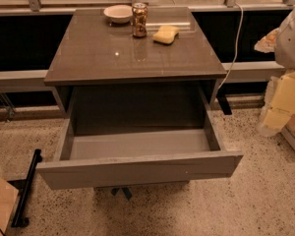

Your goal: Close top drawer

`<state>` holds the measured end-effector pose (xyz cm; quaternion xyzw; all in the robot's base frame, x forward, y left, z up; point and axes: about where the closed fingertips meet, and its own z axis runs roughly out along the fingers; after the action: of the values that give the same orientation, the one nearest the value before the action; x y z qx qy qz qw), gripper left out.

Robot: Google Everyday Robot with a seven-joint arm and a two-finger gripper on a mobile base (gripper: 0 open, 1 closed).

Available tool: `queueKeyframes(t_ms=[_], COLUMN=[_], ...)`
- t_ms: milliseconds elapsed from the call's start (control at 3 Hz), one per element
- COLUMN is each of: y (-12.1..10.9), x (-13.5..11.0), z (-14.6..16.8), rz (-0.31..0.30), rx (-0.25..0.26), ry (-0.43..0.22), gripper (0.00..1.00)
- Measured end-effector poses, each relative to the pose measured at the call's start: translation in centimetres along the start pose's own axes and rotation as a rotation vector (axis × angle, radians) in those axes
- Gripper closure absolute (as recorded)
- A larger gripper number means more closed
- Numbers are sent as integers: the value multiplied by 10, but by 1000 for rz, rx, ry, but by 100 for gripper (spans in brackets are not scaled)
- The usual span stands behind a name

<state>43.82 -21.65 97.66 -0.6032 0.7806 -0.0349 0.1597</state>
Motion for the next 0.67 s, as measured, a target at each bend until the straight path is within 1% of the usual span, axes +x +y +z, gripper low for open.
queueKeyframes(t_ms=[333, 667], y=[0, -1], x=[0, -1], z=[0, -2], rz=[0, -1], rx=[0, 9], ry=[0, -3], gripper=[0, 15])
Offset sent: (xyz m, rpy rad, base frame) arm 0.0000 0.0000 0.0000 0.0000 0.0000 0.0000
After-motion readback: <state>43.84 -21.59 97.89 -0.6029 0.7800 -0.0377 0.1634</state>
